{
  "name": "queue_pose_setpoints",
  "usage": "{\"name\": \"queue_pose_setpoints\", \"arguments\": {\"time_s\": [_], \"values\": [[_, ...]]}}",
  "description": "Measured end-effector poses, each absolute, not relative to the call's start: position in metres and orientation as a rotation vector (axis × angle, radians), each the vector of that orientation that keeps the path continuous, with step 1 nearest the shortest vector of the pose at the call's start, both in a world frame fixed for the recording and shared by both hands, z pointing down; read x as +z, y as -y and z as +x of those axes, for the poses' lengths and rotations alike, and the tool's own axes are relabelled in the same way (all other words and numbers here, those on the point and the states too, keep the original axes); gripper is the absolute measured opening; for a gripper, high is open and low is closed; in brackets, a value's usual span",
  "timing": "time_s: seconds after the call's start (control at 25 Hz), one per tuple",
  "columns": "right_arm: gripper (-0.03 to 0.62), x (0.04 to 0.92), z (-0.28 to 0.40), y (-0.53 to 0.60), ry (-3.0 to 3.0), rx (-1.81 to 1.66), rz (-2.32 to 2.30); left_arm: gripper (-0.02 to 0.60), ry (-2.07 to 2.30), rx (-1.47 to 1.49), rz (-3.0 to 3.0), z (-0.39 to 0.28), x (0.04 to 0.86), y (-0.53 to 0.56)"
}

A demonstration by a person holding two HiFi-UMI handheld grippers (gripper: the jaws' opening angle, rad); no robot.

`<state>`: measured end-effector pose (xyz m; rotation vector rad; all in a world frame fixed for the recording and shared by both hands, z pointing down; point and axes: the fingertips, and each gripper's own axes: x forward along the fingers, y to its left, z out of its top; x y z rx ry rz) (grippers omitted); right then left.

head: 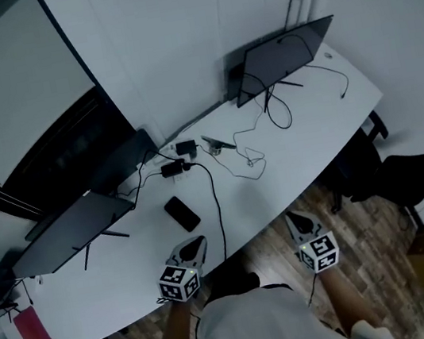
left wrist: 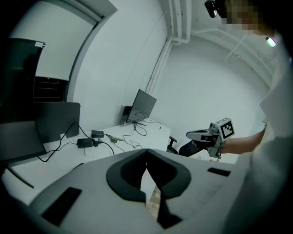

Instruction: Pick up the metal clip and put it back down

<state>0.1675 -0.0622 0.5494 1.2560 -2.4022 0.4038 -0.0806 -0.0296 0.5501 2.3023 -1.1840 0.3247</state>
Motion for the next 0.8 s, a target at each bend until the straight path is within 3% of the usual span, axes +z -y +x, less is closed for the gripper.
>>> {"name": "queue_pose_setpoints", "arguments": {"time_s": [0.8], "values": [[0.037, 0.574, 0.087, 0.156, 2.293, 0.332, 1.173, 0.032, 1.083, 0.38, 2.351, -0.124, 0.573, 0.113]]}}
